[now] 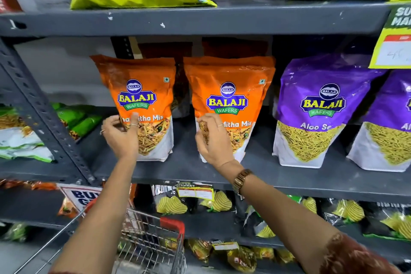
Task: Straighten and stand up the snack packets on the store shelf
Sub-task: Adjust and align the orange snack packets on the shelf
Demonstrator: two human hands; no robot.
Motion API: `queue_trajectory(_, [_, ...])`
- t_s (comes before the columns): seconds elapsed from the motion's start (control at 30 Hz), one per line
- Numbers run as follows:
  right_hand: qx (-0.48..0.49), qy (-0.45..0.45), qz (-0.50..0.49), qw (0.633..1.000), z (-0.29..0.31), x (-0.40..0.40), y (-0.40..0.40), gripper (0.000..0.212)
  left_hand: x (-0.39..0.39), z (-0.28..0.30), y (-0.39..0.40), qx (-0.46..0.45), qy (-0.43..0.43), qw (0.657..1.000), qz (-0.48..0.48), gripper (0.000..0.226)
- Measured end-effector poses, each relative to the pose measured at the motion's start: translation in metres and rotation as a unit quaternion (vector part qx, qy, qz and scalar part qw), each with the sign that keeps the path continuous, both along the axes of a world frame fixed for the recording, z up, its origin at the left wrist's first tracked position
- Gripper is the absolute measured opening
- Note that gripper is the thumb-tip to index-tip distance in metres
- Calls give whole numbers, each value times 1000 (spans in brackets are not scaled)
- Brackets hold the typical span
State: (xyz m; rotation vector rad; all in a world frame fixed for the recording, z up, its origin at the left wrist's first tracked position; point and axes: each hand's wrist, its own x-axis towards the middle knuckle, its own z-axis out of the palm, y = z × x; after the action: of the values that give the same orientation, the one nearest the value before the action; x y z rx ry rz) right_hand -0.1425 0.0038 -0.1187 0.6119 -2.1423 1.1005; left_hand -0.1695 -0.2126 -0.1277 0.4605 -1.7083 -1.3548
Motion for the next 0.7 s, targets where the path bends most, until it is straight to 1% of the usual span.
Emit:
queue_trajectory(0.07, [15, -2, 12, 1000, 10, -7, -11, 25, -3, -7, -9, 0, -53, 997, -47, 66])
queue_trajectory(0.17, [45, -5, 24, 999, 30, -20, -32, 30, -6, -21, -17, -13, -118, 984, -132, 96])
queue_trajectory(0.27, [64, 17, 22, 998, 55, -34, -54, 32, -8, -33, -18, -48, -129, 976, -169, 120])
queue_trajectory(0.33, [88, 77, -22, 993, 71, -44, -68, 29, -9, -39, -16, -45, -118, 973, -194, 130])
queue_trajectory(0.4, [139, 130, -82, 978, 85, -57, -80, 29, -10, -44, -16, -33, -112, 972, -202, 134])
queue_trajectory(0.43, [173, 125, -105, 971, 91, -63, -86, 32, -9, -45, -16, -24, -110, 973, -202, 135])
queue_trajectory(0.5, [228, 80, -130, 962, 99, -72, -93, 37, -8, -47, -15, -11, -104, 973, -208, 136])
queue_trajectory(0.57, [256, 65, -133, 955, 101, -81, -97, 34, -7, -50, -15, -5, -104, 971, -215, 136])
queue_trajectory(0.63, [245, 40, -110, 963, 107, -87, -97, 31, -5, -52, -15, -6, -98, 971, -217, 134])
queue_trajectory(0.7, [195, 28, -93, 976, 119, -95, -97, 29, -3, -52, -14, -11, -87, 971, -221, 129])
